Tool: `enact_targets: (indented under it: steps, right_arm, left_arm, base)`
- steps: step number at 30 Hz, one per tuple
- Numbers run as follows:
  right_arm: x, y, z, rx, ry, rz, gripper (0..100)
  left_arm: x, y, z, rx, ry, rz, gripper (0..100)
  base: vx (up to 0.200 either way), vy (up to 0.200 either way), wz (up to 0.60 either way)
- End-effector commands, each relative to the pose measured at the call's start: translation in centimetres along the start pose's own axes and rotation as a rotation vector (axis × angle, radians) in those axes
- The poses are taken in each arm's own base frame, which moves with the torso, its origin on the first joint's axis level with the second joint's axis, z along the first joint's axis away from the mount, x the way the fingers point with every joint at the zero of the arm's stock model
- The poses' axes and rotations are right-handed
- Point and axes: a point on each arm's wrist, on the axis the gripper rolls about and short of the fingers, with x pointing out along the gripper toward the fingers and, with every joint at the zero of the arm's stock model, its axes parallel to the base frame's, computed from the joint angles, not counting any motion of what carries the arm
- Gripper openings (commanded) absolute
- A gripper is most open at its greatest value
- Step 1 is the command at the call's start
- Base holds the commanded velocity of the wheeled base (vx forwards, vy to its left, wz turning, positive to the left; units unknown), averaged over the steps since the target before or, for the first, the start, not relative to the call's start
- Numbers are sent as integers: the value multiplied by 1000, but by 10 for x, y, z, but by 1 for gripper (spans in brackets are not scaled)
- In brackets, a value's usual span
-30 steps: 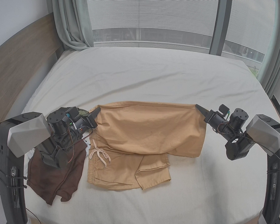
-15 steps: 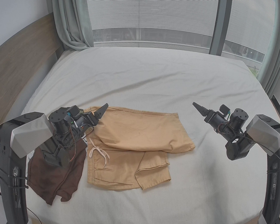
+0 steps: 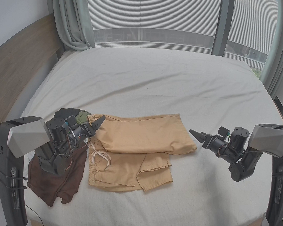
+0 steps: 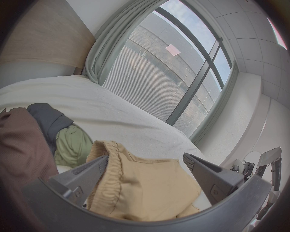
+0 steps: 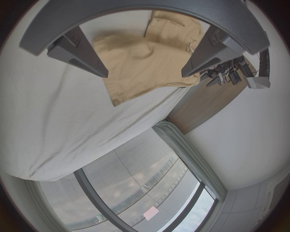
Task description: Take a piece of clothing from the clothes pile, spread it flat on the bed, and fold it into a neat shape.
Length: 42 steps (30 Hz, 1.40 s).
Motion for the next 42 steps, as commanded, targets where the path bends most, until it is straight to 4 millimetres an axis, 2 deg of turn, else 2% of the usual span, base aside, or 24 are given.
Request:
enact_targets:
  steps: [1, 4, 7, 13, 19, 28, 34, 42]
  right_arm:
    - [-3, 18, -13, 6, 49, 17, 100]
    - [-3, 24, -19, 9, 68, 25, 100]
    - [-4, 36, -32, 16, 108, 27, 100]
    - [-7, 55, -57, 28, 187, 31, 100]
    - [-3, 70, -73, 25, 222, 43, 100]
    - [1, 77, -105, 58, 303, 44, 100]
    - [1, 86, -114, 117, 331, 55, 100]
    - [4, 82, -132, 120, 373, 47, 100]
  left_arm:
    - [-15, -1, 11, 2, 2, 14, 100]
    - [-21, -3, 13, 4, 11, 7, 100]
    - [-39, -14, 19, 5, 50, -28, 100]
    - [-71, -26, 16, 36, 154, -88, 100]
    - [-88, -28, 7, 36, 216, -77, 100]
    - [-92, -26, 0, 24, 247, -67, 100]
    - [-95, -26, -2, 20, 256, -63, 100]
    - [-94, -25, -3, 18, 258, -60, 100]
  base:
    - [0, 0, 0]
    - [0, 0, 0]
    - [0, 0, 0]
    - [0, 0, 0]
    - [0, 0, 0]
    - [0, 0, 0]
    - [0, 0, 0]
    - [0, 0, 0]
